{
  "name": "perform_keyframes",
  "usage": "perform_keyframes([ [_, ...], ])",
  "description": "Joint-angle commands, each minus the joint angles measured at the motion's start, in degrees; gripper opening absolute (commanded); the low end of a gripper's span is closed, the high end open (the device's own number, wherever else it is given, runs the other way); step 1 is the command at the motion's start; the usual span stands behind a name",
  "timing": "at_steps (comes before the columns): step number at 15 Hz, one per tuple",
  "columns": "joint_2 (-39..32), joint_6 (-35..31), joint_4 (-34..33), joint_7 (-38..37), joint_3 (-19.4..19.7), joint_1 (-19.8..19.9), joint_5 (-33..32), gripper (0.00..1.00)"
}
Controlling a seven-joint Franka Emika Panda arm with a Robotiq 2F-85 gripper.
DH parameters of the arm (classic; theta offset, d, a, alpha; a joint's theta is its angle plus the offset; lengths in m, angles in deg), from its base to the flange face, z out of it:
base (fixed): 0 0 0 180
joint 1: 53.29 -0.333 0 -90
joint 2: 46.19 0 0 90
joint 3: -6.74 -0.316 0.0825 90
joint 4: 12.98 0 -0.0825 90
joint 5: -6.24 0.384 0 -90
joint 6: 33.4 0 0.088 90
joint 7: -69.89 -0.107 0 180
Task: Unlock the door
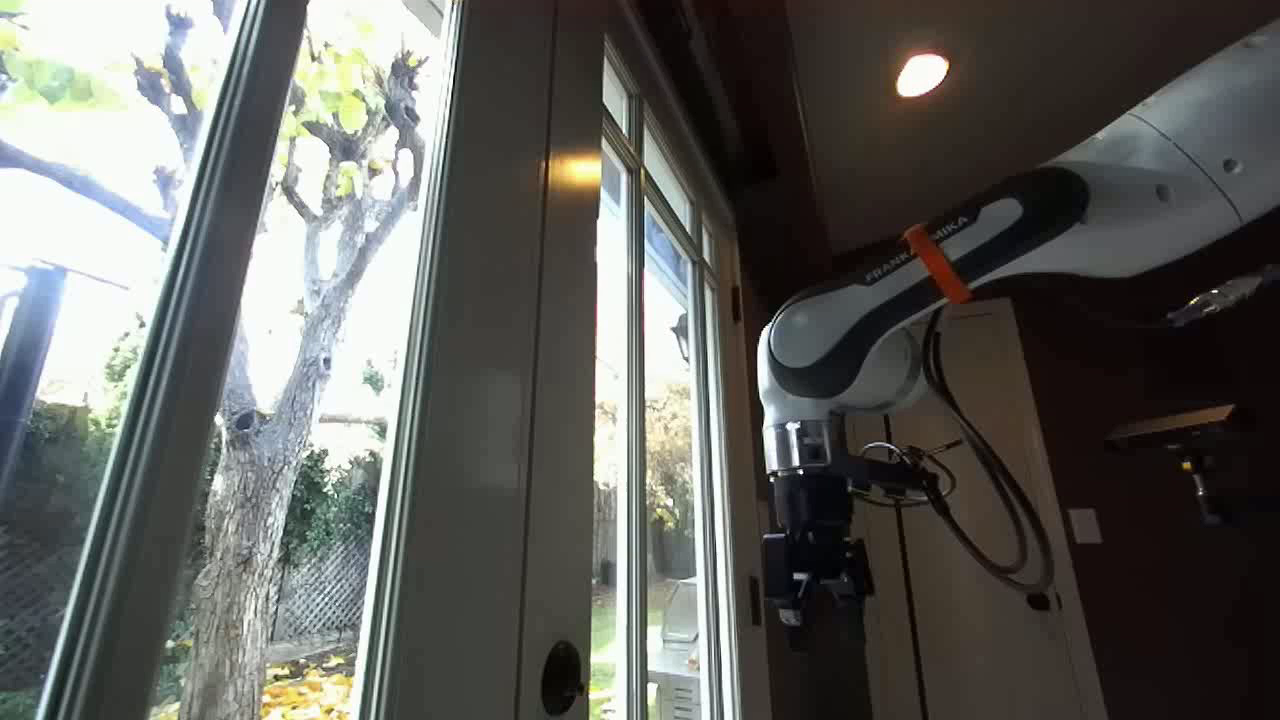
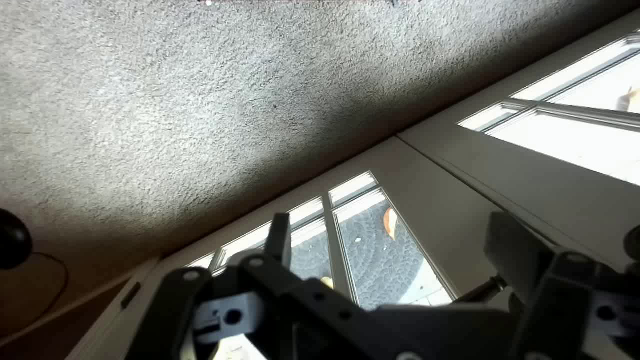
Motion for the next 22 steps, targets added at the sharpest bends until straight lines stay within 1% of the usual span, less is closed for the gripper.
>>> perform_keyframes([
  [1,-0.02,0.13,-0.11,-0.04,0.1,-0.1,-0.06,1.0],
  [18,-0.02,0.13,-0.11,-0.04,0.1,-0.1,-0.06,1.0],
  [20,-1.87,3.01,-3.68,-4.39,-3.58,0.61,-4.05,1.0],
  [22,-3.68,5.77,-7.76,-7.73,-7.61,-0.16,-8.01,1.0],
])
